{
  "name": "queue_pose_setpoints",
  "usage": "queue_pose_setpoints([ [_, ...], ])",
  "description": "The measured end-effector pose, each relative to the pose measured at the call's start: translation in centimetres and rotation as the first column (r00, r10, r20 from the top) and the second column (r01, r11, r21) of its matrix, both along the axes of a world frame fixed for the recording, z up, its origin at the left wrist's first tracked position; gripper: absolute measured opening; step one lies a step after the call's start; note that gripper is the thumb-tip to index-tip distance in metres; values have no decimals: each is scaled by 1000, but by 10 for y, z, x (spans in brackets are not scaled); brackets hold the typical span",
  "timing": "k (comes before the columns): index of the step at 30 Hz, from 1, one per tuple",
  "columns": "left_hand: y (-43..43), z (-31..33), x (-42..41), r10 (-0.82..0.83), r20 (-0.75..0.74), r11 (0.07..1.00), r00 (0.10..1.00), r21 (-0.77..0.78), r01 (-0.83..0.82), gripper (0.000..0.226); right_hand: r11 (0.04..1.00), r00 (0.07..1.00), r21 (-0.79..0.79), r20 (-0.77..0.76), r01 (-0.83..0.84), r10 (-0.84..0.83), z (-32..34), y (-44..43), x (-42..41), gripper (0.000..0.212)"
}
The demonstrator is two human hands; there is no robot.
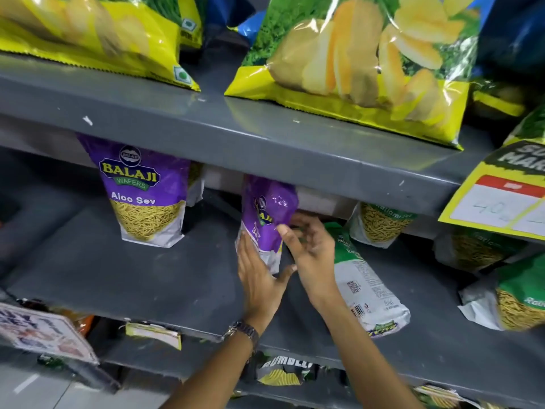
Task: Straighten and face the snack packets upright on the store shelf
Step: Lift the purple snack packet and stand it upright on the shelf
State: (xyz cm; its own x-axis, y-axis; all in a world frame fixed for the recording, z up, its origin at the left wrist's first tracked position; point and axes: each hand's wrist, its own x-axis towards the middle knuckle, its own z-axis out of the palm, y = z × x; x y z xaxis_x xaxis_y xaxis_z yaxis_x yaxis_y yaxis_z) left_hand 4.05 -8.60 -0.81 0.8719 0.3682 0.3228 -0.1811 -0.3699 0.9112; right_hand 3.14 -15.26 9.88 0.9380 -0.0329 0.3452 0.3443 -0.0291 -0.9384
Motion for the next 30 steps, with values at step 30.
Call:
queue_pose_setpoints([
  [30, 138, 17, 66, -432, -167, 883, 886, 124, 453, 67, 965, 954, -179, -199, 191, -225, -28, -20, 58, 52],
])
